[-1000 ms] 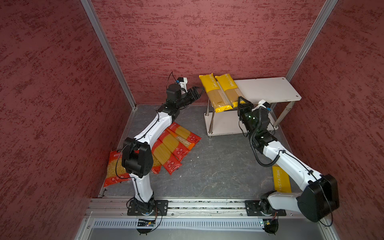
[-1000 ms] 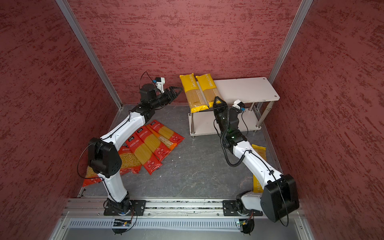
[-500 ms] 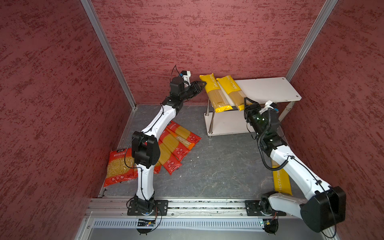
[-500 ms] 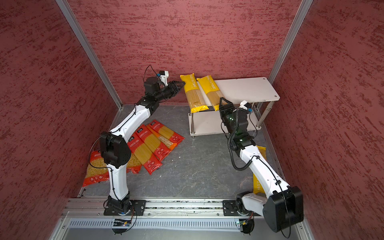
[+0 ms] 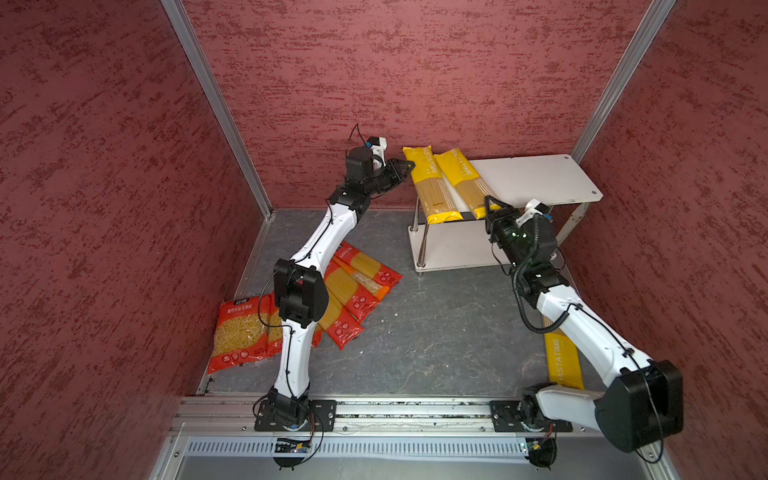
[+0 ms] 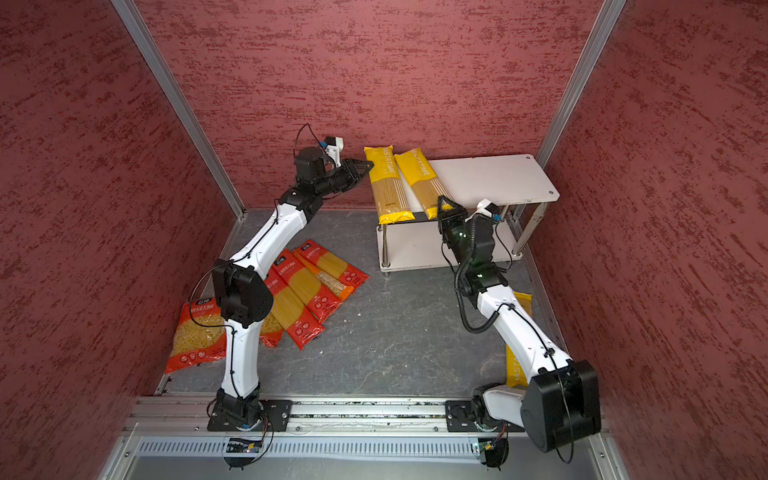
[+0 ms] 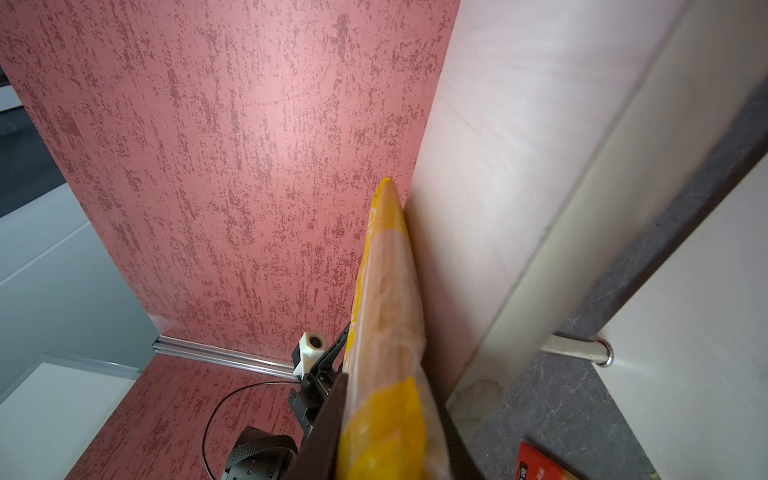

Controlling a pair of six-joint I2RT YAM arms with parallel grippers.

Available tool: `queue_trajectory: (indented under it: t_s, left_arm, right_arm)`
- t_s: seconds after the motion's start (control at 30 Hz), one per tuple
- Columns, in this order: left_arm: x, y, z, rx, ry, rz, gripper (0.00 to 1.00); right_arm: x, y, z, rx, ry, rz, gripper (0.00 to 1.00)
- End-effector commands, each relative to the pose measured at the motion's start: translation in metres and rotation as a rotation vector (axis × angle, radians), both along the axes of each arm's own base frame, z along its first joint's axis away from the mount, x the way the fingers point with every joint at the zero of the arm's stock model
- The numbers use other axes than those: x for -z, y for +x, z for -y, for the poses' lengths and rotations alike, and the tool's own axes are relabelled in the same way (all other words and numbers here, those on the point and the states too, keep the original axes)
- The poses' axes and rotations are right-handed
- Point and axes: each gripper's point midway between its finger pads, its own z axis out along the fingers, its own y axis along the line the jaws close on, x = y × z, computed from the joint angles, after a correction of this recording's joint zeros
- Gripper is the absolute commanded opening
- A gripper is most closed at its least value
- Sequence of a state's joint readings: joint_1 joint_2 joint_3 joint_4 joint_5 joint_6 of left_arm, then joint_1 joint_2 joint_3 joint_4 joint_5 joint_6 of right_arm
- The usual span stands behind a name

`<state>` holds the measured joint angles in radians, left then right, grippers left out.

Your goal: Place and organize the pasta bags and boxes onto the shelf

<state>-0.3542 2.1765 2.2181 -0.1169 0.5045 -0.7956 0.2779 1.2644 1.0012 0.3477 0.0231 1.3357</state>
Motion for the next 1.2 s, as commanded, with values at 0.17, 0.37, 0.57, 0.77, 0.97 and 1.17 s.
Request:
queue_trajectory:
  t_s: [0.17, 0.37, 0.57, 0.77, 0.97, 1.17]
  left_arm:
    - [0.018, -0.001, 0.031, 0.064, 0.036, -0.015, 0.24]
    - [0.022, 0.003, 0.032, 0.061, 0.034, -0.022, 0.23]
    - [0.025, 0.002, 0.032, 0.062, 0.031, -0.022, 0.24]
    - [0.026, 0.004, 0.028, 0.053, 0.034, -0.026, 0.25]
    - [0.03, 0.003, 0.032, 0.059, 0.039, -0.031, 0.25]
    - [0.033, 0.003, 0.03, 0.06, 0.053, -0.037, 0.28]
  right_arm:
    - [-0.019, -0.007, -0.035, -0.04, 0.064, 0.042, 0.28]
    - [-0.013, -0.004, -0.047, -0.058, 0.066, 0.025, 0.29]
    - [-0.01, -0.006, -0.046, -0.056, 0.051, 0.021, 0.22]
    - [-0.011, -0.008, -0.043, -0.085, 0.024, 0.027, 0.15]
    - [-0.011, 0.0, -0.052, -0.122, 0.026, 0.032, 0.23]
    - [-0.01, -0.002, -0.052, -0.132, 0.011, 0.033, 0.4]
